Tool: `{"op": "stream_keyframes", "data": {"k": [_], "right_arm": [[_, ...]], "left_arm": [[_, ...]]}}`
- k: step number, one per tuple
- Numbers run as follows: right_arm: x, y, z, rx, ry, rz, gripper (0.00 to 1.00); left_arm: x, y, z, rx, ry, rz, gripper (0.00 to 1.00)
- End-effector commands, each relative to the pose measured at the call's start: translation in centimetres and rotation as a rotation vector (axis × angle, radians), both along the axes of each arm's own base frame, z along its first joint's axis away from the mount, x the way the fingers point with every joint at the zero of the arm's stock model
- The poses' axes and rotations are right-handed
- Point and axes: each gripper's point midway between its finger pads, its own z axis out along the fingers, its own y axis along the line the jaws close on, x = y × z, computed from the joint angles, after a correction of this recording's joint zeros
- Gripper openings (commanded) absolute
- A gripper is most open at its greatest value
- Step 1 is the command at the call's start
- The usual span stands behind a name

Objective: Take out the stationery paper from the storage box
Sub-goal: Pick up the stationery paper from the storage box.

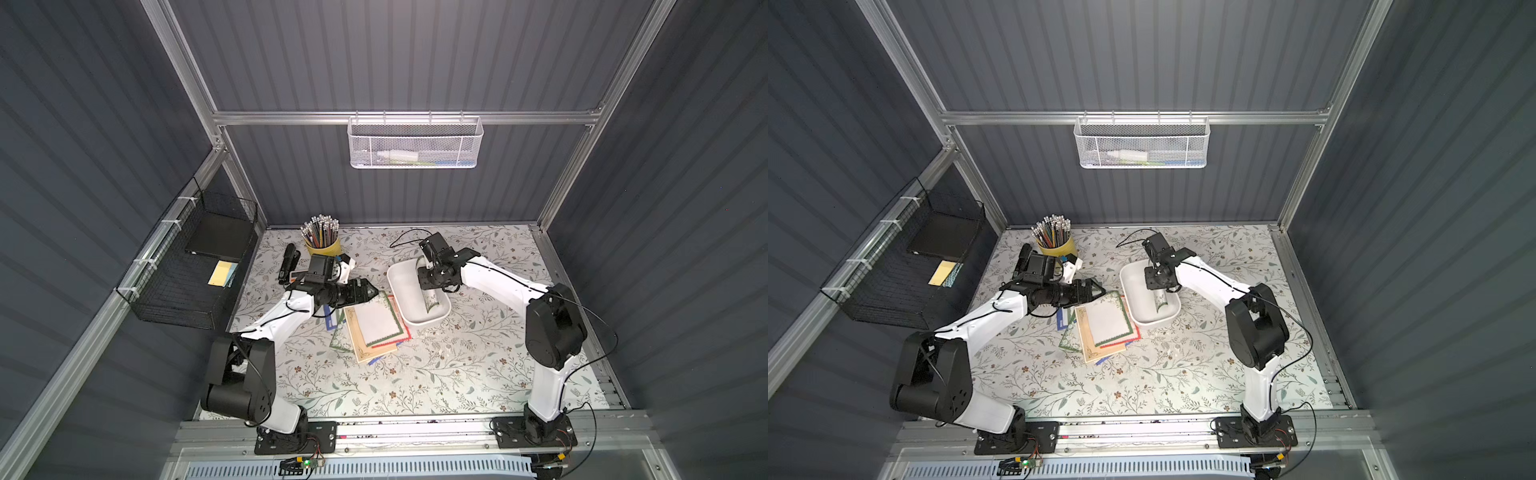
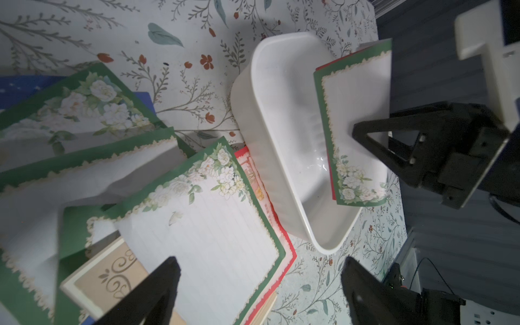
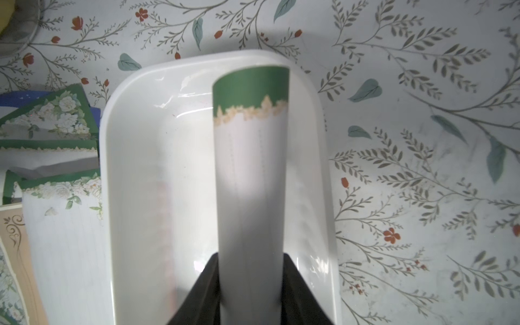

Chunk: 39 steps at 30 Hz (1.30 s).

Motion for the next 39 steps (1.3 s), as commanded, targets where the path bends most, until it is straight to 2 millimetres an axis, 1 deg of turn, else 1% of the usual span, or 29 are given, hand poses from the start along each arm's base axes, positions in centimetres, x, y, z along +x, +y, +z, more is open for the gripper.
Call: {"op": "stream_keyframes", "data": {"k": [1, 3, 6, 8, 10, 16, 22, 25, 28, 30, 31, 39], "right_arm": [[0.2, 1.1, 2.8, 0.124, -0.036, 0.022, 0.35], [0.4, 1.2, 4.6, 0.198, -0.046, 0.034, 0.36], [0.8, 1.3, 6.7, 0.319, -0.060, 0.054, 0.38], [1.1, 0.8, 6.5, 0.359, -0.049, 0.051, 0.38], [0.5, 0.8, 5.6, 0.377, 0.000, 0.068, 0.38], [-0.7, 1.0, 1.2, 0.319, 0.085, 0.075, 0.39], [-1.3, 2.0, -2.8, 0.159, 0.110, 0.094, 0.40], [-0.9, 1.8, -4.9, 0.074, 0.112, 0.074, 0.46], [-0.9, 1.5, -6.9, 0.021, 0.156, 0.068, 0.47], [-1.0, 1.4, -7.4, -0.001, 0.161, 0.062, 0.47], [-1.0, 1.3, -7.3, -0.008, 0.152, 0.055, 0.48], [-0.6, 1.1, -5.3, -0.009, 0.100, 0.049, 0.49]], "left_arm": [[-0.6, -2.0, 4.4, -0.197, -0.095, -0.080, 0.91], [-0.8, -2.9, 6.9, -0.295, -0.157, -0.115, 0.91], [-1.3, -3.8, 9.7, -0.405, -0.218, -0.181, 0.91], [-1.3, -4.0, 10.4, -0.424, -0.238, -0.198, 0.91], [-1.1, -4.0, 10.3, -0.414, -0.238, -0.196, 0.91], [-1.1, -3.9, 8.7, -0.397, -0.201, -0.191, 0.90], [-1.0, -3.9, 7.9, -0.394, -0.184, -0.186, 0.90], [-1.0, -3.9, 7.6, -0.392, -0.175, -0.184, 0.91], [-1.0, -3.9, 7.2, -0.390, -0.165, -0.181, 0.91], [-1.0, -3.9, 6.9, -0.388, -0.158, -0.179, 0.90], [-1.1, -3.9, 6.8, -0.387, -0.156, -0.177, 0.90], [-1.0, -3.9, 5.9, -0.388, -0.132, -0.169, 0.90]]}}
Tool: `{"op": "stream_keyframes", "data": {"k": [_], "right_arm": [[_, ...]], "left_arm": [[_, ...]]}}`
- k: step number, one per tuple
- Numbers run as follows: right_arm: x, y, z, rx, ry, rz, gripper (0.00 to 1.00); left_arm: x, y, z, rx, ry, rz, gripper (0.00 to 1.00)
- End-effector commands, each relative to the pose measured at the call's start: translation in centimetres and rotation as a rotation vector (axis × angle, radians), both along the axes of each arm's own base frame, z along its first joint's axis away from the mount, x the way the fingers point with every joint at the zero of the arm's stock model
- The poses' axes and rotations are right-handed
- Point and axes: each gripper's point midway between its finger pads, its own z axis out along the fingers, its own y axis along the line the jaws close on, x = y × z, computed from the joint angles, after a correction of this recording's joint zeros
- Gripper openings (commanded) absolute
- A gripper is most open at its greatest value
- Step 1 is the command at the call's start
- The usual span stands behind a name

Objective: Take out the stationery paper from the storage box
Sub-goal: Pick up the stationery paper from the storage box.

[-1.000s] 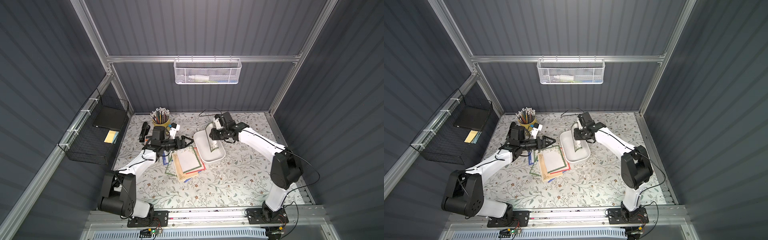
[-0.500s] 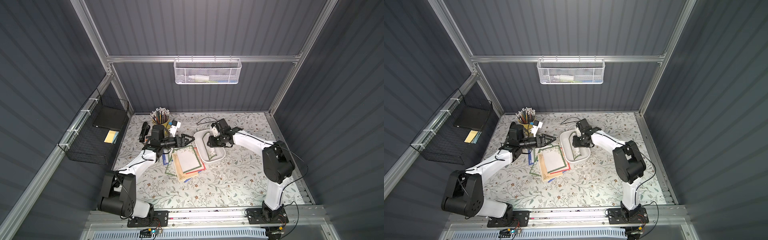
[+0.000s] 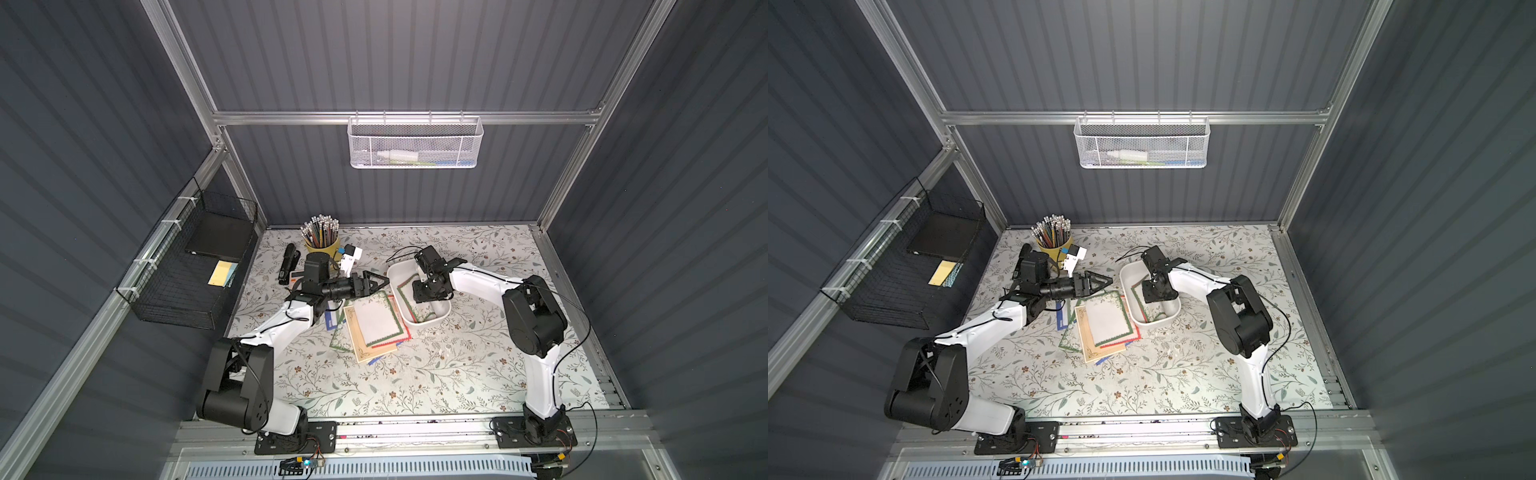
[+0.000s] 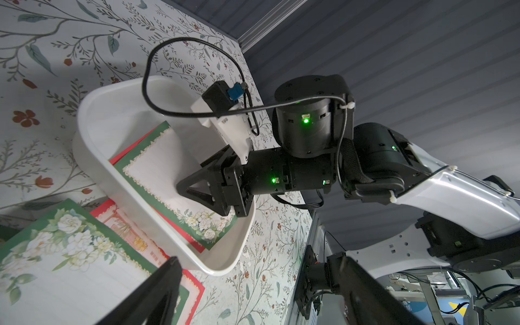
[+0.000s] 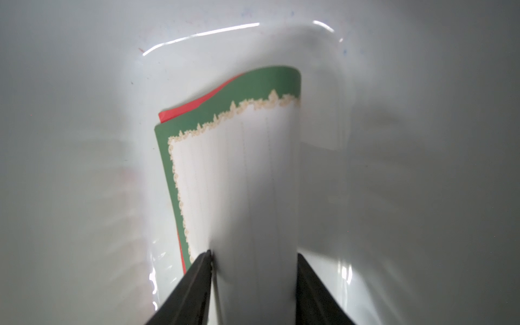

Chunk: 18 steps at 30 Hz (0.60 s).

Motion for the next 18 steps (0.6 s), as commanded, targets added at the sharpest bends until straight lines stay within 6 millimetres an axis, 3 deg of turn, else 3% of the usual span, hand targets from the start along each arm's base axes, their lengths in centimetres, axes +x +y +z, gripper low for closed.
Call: {"op": "stream_keyframes", "data": {"k": [1, 9, 18], "right_arm": [[0.5, -0.1, 1.8, -0.017, -0.043, -0.002, 0.49], [0.9, -0.1, 2.6, -0.067, -0.055, -0.003, 0.53], [1.1, -0.4, 3.5, -0.080, -0.072, -0.008, 0.45]], "left_arm": [[0.0, 0.1, -0.8, -0.010, 0.022, -0.006, 0.90], [0.0, 0.1, -1.1, -0.011, 0.030, -0.006, 0.90], [-0.3, 0.1, -1.7, -0.008, 0.042, -0.006, 0.90]]}}
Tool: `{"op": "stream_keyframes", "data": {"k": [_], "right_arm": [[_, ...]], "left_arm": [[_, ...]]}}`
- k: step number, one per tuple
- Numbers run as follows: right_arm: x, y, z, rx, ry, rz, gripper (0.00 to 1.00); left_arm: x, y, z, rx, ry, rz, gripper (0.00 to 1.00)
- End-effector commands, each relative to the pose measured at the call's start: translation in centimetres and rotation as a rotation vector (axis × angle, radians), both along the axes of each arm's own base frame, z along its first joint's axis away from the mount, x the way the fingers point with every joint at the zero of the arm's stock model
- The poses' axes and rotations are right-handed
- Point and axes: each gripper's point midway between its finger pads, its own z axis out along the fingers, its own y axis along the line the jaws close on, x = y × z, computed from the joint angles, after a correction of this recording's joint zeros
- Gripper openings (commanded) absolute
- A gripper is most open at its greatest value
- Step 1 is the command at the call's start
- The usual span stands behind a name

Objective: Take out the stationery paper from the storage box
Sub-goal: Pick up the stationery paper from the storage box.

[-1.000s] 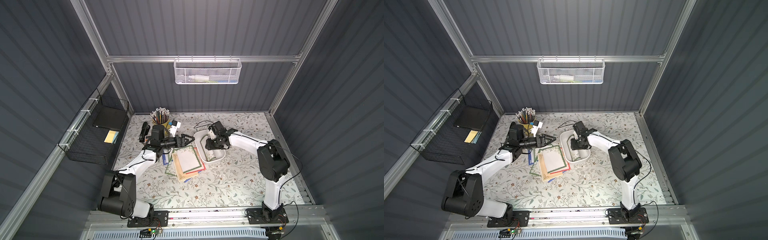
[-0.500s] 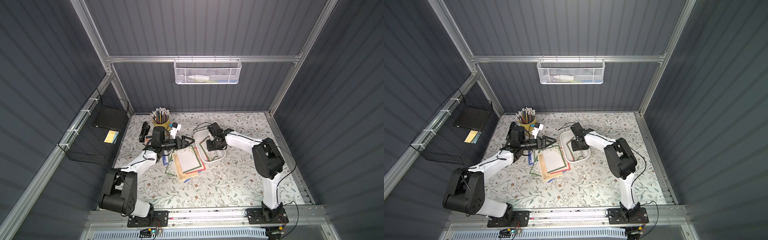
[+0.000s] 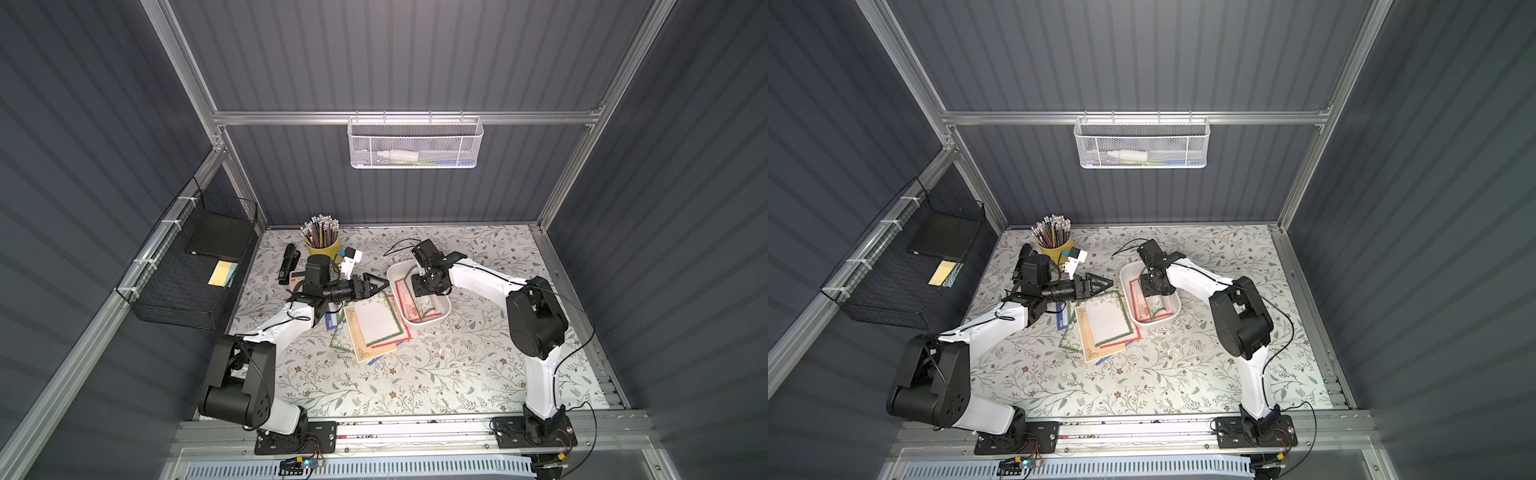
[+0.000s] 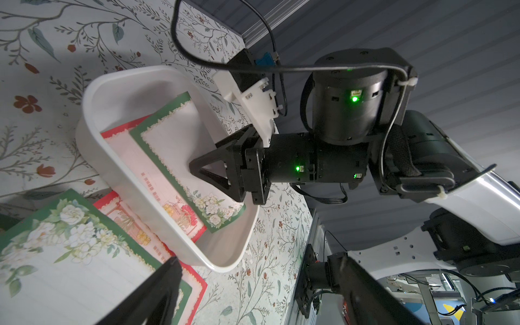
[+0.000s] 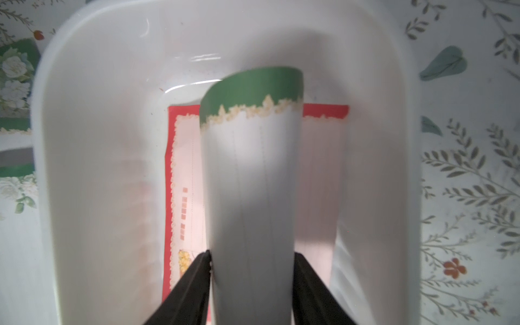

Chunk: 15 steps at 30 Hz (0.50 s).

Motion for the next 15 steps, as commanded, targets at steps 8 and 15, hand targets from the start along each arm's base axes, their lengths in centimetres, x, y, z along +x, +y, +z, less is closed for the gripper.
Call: {"op": "stream_keyframes", "data": {"k": [8, 15], "right_arm": [[0.5, -0.2, 4.8, 0.044, -0.109, -0.010, 0.26], [1.0, 0.2, 9.7, 0.120, -0.178, -0.001, 0.29]], "left_arm": [[-0.3, 0.1, -1.1, -0.005, 0.028, -0.006, 0.90], [0.1, -0.1, 0.2, -0.027, -0.006, -0.019, 0.90]]}}
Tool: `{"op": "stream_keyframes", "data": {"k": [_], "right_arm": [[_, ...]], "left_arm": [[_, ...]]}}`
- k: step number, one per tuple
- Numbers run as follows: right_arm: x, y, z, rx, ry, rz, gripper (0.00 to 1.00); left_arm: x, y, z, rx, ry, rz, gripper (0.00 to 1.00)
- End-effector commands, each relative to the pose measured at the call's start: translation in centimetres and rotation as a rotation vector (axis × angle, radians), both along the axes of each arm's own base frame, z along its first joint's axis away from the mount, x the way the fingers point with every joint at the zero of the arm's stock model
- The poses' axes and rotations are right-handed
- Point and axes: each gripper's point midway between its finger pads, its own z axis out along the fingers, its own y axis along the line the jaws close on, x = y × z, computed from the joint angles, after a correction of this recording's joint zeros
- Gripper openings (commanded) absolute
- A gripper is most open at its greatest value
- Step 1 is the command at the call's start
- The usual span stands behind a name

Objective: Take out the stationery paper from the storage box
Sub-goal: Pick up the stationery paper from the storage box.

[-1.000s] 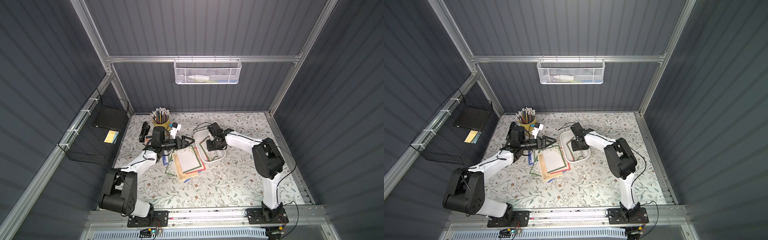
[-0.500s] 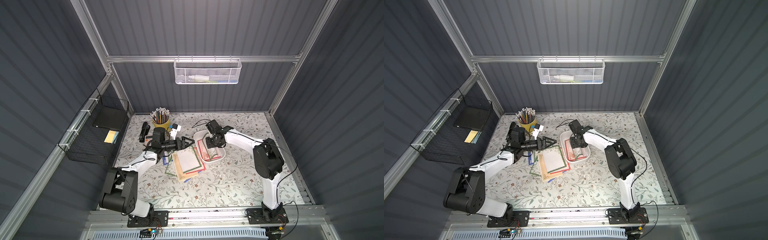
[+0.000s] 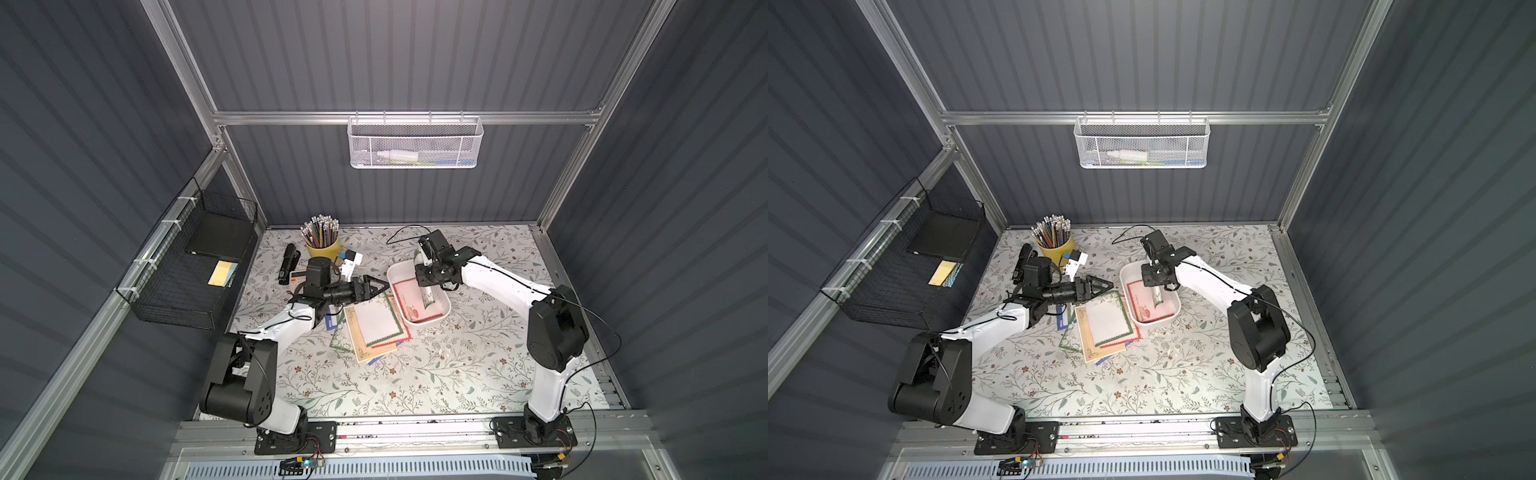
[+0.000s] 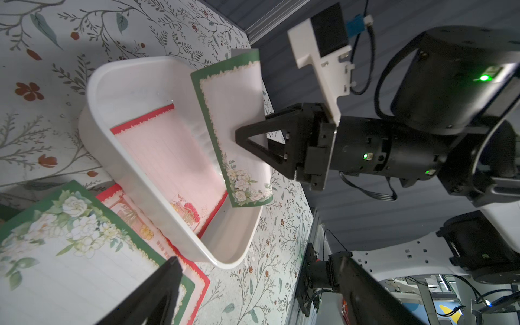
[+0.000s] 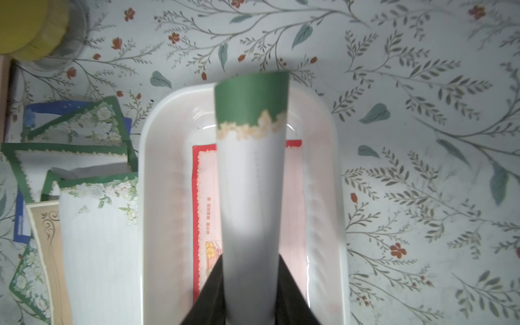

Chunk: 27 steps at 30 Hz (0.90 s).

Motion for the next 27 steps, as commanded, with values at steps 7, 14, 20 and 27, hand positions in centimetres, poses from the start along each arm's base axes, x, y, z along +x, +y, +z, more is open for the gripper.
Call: {"op": "stream_keyframes", "data": {"k": [7, 14, 20, 27], "right_arm": [[-0.4, 1.2, 9.9, 0.302, -0.077, 0.085, 0.34], [-2.9, 2.6, 16.0, 0.531, -0.130, 0.208, 0.39], [-3.5, 3.0, 17.1, 0.573, -0.131, 0.238, 0.39], [-3.8, 3.5, 17.0, 0.597, -0.113, 0.258, 0.39]], "left_arm": [[-0.1, -1.1, 7.4, -0.168, -0.190, -0.114, 0.91], [-0.3, -1.4, 11.9, -0.275, -0.326, -0.159, 0.90], [-0.4, -1.8, 13.7, -0.395, -0.356, -0.177, 0.77], [-0.6, -4.5, 13.5, -0.473, -0.326, -0.239, 0.68]]}}
